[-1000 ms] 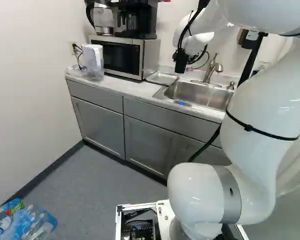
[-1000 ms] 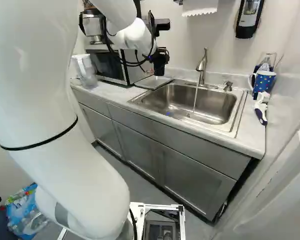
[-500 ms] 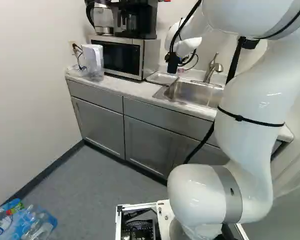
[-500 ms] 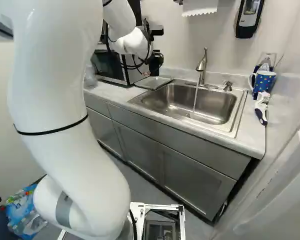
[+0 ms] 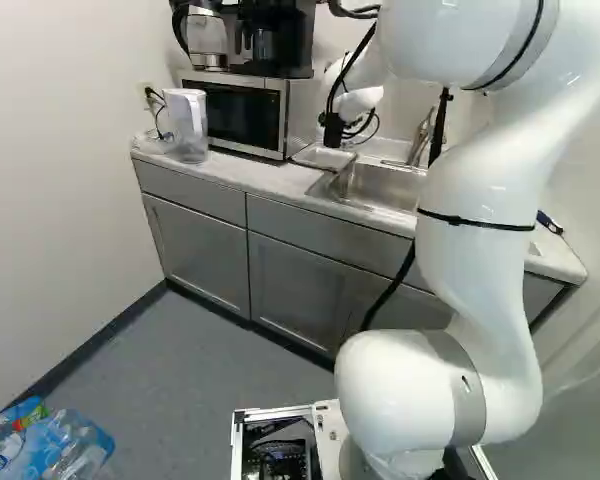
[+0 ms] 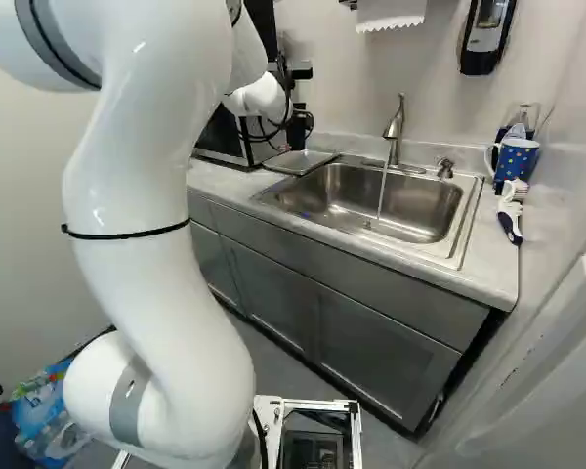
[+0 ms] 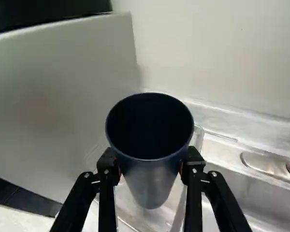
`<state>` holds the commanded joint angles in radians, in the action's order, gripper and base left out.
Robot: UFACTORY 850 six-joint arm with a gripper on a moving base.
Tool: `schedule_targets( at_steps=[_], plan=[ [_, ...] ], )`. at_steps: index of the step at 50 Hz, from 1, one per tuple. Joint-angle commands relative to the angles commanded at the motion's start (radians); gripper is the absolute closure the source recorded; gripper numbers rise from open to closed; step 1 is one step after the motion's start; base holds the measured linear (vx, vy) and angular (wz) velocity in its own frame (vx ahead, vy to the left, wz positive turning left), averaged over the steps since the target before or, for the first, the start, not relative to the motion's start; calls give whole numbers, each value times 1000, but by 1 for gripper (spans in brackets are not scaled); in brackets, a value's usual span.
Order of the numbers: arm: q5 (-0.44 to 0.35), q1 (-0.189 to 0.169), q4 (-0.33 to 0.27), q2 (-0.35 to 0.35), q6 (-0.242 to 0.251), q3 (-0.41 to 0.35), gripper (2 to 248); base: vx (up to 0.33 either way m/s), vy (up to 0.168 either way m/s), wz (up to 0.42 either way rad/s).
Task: Rinse the cup and place it in the tray
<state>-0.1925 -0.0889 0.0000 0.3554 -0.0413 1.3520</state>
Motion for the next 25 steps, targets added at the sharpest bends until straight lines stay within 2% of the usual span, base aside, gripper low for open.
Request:
schedule_targets(
  at_steps=[15, 25],
  plan=[
    [-49, 11, 0, 91, 0, 78, 124, 0, 0, 0],
    [-81, 11, 0, 123, 0, 95, 124, 0, 0, 0]
  ],
)
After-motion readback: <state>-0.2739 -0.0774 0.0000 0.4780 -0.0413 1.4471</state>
